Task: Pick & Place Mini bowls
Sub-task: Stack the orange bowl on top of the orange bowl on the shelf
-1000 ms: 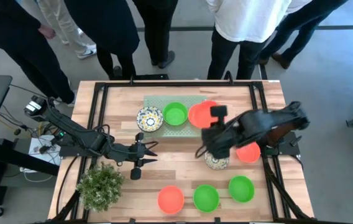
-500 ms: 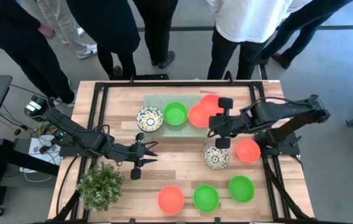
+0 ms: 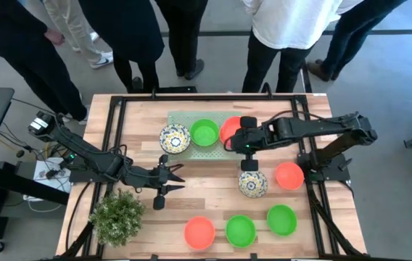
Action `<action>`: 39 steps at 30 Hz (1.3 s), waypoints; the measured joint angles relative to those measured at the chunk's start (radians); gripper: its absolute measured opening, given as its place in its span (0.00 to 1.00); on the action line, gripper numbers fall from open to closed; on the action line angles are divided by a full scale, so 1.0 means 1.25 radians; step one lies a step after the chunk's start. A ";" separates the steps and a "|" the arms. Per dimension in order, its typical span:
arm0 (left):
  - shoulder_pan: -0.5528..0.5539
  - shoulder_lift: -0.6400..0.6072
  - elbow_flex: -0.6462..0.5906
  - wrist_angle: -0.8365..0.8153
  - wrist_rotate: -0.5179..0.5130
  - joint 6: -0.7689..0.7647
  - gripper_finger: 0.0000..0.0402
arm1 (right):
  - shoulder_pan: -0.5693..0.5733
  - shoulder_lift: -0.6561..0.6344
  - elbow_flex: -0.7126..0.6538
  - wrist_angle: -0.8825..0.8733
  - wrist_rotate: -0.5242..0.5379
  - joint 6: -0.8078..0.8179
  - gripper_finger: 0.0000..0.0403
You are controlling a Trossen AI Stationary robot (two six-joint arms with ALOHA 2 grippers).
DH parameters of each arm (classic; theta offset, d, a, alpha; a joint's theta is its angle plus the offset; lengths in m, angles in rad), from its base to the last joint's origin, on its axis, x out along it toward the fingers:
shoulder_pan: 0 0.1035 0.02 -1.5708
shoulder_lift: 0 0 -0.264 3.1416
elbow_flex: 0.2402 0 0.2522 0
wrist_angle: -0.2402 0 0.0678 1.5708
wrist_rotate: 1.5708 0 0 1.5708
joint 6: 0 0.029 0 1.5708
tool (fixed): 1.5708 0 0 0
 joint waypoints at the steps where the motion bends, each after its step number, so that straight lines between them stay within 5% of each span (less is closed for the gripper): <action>1: 0.000 0.000 0.000 0.000 0.000 0.000 0.21 | -0.004 0.004 0.000 0.004 -0.005 -0.001 0.02; 39: 0.000 0.000 0.000 -0.001 0.000 0.000 0.21 | -0.021 0.026 0.030 0.020 -0.030 0.000 0.15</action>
